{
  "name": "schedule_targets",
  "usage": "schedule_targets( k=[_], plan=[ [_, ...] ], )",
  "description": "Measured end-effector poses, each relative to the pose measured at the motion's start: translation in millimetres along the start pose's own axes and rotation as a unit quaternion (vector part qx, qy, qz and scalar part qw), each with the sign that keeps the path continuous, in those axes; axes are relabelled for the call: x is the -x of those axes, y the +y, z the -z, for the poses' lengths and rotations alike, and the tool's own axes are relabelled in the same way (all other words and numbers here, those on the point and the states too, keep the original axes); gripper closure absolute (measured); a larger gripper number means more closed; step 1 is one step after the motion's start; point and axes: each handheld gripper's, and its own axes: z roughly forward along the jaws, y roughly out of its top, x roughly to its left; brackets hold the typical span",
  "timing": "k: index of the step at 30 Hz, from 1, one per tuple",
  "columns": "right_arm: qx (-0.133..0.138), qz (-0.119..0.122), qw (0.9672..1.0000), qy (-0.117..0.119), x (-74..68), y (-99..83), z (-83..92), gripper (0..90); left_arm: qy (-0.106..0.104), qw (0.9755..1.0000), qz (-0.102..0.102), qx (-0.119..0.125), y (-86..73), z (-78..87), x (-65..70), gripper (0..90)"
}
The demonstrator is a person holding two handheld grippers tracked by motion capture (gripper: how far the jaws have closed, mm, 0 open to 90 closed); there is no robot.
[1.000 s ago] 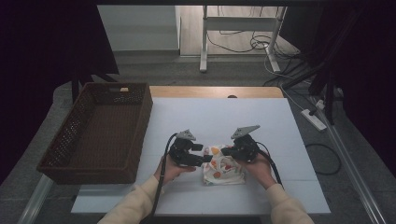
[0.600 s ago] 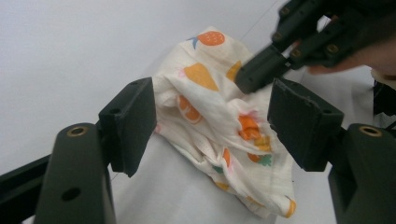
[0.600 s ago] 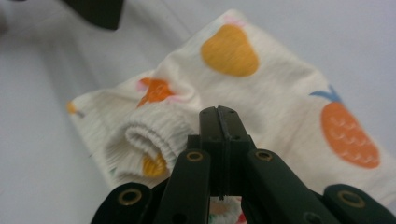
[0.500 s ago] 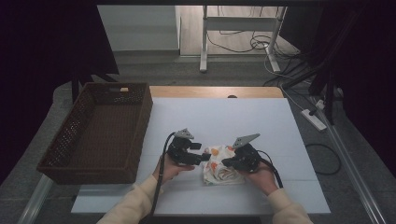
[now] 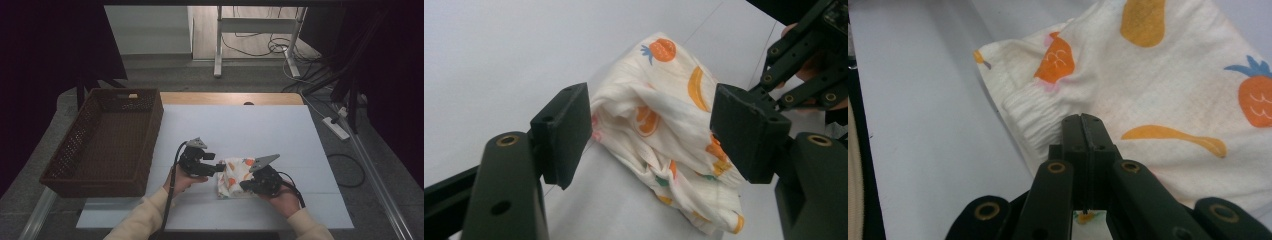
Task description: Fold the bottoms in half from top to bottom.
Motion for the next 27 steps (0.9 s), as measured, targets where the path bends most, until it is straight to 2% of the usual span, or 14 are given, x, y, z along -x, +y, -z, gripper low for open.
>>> schedule_targets(
  k=[6,10,11,15,18,20,27],
  plan=[
    [0.008,0.003,0.9999,-0.01,-1.8,-0.3,3.2,89.3,0.005,1.0,-0.001,0.006,1.2,1.6,-0.1,33.5],
    [0.034,-0.001,0.9993,-0.017,-0.1,1.7,10.0,89.3,0.011,0.9999,0.003,0.013,4.0,3.2,-1.1,39.5],
    [0.043,-0.003,0.9989,-0.018,-0.2,2.8,11.7,89.2,0.011,0.9998,0.003,0.013,5.1,3.0,-1.8,42.8],
    [0.071,0.0,0.9973,-0.017,-2.4,9.7,16.1,89.2,0.011,0.9999,0.001,0.011,10.7,-0.7,-3.6,66.0],
    [0.076,0.005,0.997,-0.011,-5.2,14.3,14.2,89.2,0.002,0.9999,0.002,0.011,15.2,-5.4,-4.9,82.1],
    [0.075,0.008,0.9971,-0.01,-6.3,16.5,11.7,89.2,-0.006,1.0,0.0,0.006,18.6,-9.4,-5.3,88.3],
    [0.068,0.008,0.9976,-0.004,-5.5,21.5,1.7,89.2,-0.014,0.9997,-0.006,-0.019,28.0,-28.2,-5.2,88.6]
  ],
)
